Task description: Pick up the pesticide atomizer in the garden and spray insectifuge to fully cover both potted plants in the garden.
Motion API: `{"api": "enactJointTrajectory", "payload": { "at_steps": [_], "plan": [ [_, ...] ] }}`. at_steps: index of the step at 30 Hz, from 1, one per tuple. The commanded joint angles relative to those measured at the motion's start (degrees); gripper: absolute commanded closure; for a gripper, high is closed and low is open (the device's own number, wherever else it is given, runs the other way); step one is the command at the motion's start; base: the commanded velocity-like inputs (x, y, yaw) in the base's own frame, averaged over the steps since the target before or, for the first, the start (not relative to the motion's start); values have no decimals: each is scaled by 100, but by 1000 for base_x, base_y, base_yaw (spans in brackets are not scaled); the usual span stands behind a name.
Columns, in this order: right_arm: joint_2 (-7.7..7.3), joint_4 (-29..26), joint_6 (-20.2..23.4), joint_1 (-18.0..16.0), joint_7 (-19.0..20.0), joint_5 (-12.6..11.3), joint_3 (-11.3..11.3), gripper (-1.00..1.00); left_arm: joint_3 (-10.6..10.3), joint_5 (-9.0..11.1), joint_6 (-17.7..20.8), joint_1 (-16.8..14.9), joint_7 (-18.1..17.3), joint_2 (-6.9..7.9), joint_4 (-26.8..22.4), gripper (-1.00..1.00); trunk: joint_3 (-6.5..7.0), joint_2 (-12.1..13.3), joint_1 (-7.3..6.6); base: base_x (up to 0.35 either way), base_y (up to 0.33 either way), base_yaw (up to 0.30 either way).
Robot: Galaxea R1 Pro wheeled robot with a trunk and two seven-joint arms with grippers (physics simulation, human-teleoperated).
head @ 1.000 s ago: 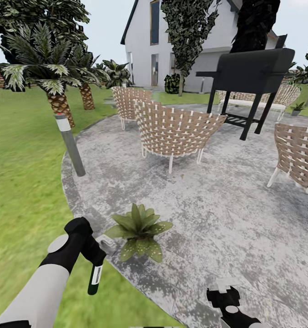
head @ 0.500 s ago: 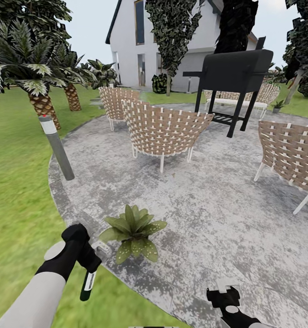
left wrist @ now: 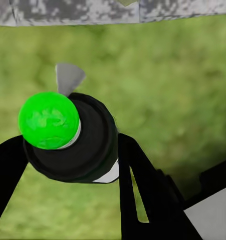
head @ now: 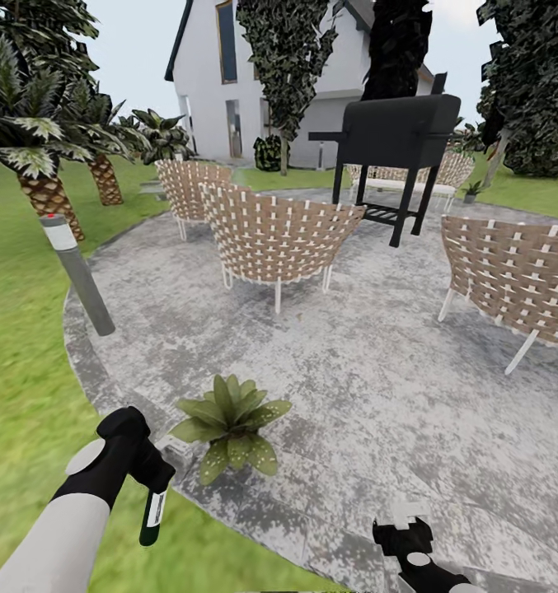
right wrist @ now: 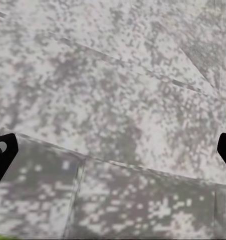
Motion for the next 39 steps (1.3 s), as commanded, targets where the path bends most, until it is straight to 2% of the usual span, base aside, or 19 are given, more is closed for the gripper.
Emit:
{"api": "enactJointTrajectory", "payload": {
  "at_steps": [1,7,14,19,28,30,31,34,35,36,37,38,39],
  "plan": [
    [1,5,-22,-5,-10,-60,50,-100,8,-43,52,-2,-55,-1,-6,100,-2,-2,-1,0,288,-284],
    [19,4,-22,-5,-17,-60,50,-100,10,-43,52,-2,-55,10,-14,100,2,-2,-1,16,300,-145],
    [19,4,-22,-5,-18,-60,42,-100,9,-43,52,-2,-55,-8,-15,100,3,-2,-1,249,228,-5],
    [8,4,-22,-6,-15,-60,41,-100,-13,-43,38,-2,-55,-4,-15,100,26,-2,-1,173,53,-162],
    [5,4,-22,-6,-15,-60,41,-100,-4,-52,-76,-2,-63,27,-15,100,76,-2,-1,-20,29,-195],
    [5,5,-22,-8,-15,-60,41,-100,-2,-52,-82,-2,-63,54,-11,100,87,-2,-1,-50,55,-196],
    [5,4,-22,-6,-14,-60,41,-100,-7,-52,-97,-2,-76,113,-12,100,93,-2,-1,-10,11,-196],
    [2,8,-22,-6,-14,-57,43,-100,-66,-95,-505,-20,-372,154,-7,100,101,-2,-1,-2,2,-87],
    [-10,15,-22,-5,-3,-49,47,-100,-153,-252,-570,-61,-940,169,-11,100,101,-2,-1,0,0,-12],
    [-15,16,-22,-6,2,-46,48,-100,-284,-459,-588,-94,-1317,176,-8,100,101,-2,-1,0,0,-6],
    [-19,16,-27,-5,6,-39,49,-100,-446,-782,-600,-161,-1390,181,-10,100,101,-2,-1,0,0,-3],
    [-20,18,-25,-5,6,-37,49,-100,-493,-925,-606,-206,-1390,182,-11,100,101,-2,-1,0,0,-2],
    [-21,19,-25,-6,3,-35,50,-100,-552,-1195,-619,-354,-1390,185,-13,100,101,-2,-1,0,0,0]
  ]
}}
